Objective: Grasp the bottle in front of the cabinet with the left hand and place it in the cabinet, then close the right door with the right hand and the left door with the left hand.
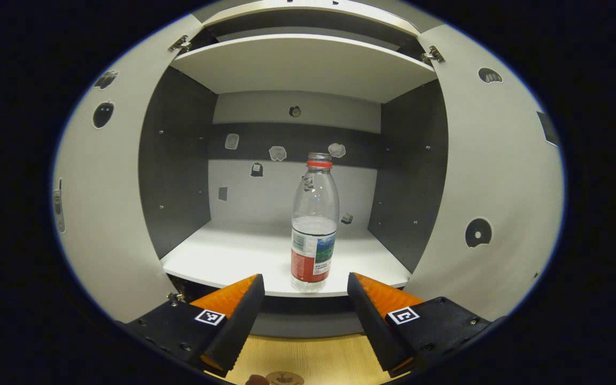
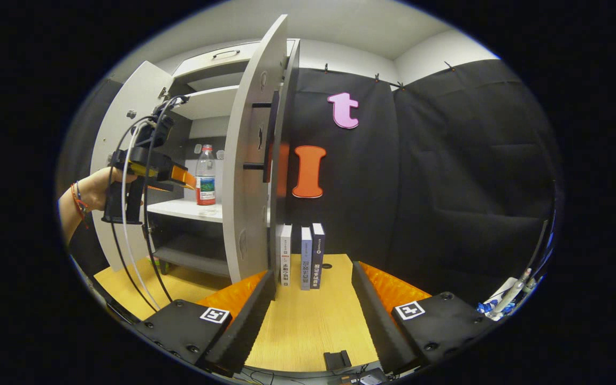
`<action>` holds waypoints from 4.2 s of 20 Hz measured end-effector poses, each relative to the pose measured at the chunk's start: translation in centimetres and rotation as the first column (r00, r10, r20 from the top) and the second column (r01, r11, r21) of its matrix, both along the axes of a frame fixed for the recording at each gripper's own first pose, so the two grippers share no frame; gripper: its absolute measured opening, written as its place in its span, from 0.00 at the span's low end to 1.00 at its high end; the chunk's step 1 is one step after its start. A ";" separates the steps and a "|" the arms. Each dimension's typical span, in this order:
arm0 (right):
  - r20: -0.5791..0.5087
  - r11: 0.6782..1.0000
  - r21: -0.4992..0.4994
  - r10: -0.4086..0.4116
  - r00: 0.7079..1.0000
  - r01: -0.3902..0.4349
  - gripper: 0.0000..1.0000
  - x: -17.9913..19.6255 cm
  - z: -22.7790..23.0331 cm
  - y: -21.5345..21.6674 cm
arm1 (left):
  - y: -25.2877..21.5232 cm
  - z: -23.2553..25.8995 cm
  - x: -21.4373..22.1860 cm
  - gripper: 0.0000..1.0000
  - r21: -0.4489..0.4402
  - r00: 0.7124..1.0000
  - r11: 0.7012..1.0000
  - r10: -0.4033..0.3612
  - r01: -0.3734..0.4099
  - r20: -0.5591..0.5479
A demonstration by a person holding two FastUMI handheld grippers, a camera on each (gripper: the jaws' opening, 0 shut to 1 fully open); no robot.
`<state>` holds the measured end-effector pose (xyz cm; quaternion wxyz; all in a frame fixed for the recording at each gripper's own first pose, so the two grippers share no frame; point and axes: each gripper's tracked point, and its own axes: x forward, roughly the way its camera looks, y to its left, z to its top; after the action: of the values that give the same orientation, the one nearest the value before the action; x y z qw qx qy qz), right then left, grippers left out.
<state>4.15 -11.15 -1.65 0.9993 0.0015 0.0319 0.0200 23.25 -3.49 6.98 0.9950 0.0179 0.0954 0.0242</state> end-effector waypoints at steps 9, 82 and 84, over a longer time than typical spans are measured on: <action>0.002 0.985 -0.008 0.170 0.985 -0.170 0.96 3.7 0.4 2.1 | 2.1 0.9 -15.2 0.95 -0.090 0.990 0.991 0.110 -0.102 0.085; 0.074 1.000 -0.012 -0.027 0.997 0.028 0.95 3.3 5.3 15.1 | 32.1 0.5 -20.9 0.95 -0.052 0.951 0.967 0.256 -0.251 0.174; 0.071 0.999 -0.005 -0.041 0.997 0.041 0.95 2.9 5.1 14.4 | 32.1 0.3 -20.8 0.93 -0.050 0.948 0.963 0.271 -0.266 0.169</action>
<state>7.06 3.23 3.40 1.0000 -0.0016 -0.0034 -0.0006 2.46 28.63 7.29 0.9871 -0.0109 0.0101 0.1596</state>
